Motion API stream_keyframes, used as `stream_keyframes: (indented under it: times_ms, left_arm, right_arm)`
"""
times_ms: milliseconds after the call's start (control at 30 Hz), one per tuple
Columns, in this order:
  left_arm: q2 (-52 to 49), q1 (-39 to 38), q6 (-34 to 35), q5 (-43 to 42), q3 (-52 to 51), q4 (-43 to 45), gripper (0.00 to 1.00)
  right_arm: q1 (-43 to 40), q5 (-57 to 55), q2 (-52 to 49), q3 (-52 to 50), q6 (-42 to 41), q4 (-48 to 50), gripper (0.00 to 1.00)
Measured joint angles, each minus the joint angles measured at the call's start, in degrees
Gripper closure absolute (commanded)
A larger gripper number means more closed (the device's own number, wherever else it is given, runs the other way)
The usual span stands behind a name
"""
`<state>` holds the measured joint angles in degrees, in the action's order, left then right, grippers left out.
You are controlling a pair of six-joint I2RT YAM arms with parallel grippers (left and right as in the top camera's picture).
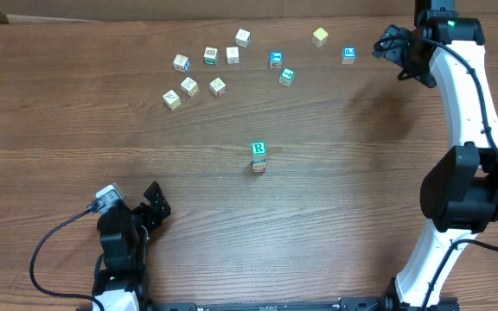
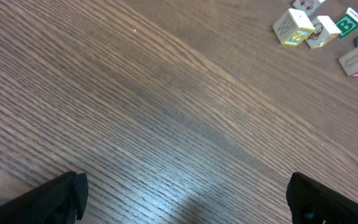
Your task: Form a tower
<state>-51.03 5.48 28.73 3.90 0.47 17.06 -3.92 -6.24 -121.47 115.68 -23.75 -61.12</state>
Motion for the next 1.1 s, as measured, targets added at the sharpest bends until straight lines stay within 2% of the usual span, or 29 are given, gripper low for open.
stream_keyframes:
  times_ms: [267,533,733,1100]
  left_arm:
    - [11.76,0.0,-0.7,0.24,0.0,-10.54,0.0]
    - [26.64,0.0,-6.86,-0.07,0.0,-20.68,0.0]
    - [35.36,0.0,-13.09,-0.9,0.0,-21.4,0.0]
    - [40.24,0.0,-15.47,-1.55,0.0,-21.46,0.01]
  right_arm:
    - [0.0,0.0,0.0,0.0,0.0,-0.02,0.0]
    - [0.0,0.02,0.0,0.0,0.0,-0.04,0.0]
    - [0.0,0.02,0.0,0.0,0.0,0.0,0.0]
    - [0.0,0.0,0.0,0.0,-0.02,0.02,0.0]
